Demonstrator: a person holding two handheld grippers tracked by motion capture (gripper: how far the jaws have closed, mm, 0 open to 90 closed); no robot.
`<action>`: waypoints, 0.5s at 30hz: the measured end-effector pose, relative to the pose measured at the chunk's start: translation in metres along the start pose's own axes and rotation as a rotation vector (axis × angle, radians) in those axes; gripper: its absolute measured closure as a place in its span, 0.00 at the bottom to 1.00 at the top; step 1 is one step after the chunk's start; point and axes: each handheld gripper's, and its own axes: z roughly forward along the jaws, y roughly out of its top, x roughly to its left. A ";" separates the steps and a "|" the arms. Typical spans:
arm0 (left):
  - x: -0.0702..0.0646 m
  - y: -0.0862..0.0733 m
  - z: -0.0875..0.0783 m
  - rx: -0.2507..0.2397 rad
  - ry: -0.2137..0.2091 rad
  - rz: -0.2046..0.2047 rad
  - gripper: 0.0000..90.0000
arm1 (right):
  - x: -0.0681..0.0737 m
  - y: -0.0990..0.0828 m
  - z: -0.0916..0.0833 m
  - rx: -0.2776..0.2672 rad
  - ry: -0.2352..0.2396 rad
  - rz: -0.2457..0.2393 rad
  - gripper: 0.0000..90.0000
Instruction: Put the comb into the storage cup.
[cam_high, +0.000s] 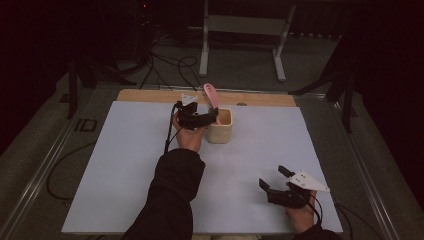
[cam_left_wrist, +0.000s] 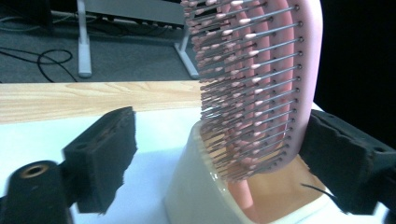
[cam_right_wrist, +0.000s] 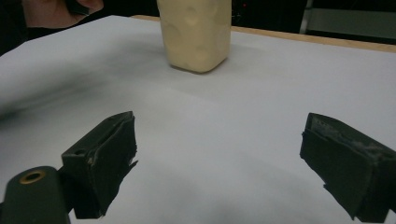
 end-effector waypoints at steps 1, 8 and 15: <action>0.000 0.001 -0.001 -0.001 0.000 0.003 0.11 | 0.000 0.000 0.000 0.001 0.000 -0.001 0.12; -0.001 0.004 -0.006 -0.003 0.015 0.043 0.01 | 0.000 0.000 0.000 0.000 -0.001 -0.004 0.12; -0.002 0.006 -0.012 0.002 0.025 0.087 0.00 | 0.000 0.000 0.000 0.000 0.000 -0.002 0.12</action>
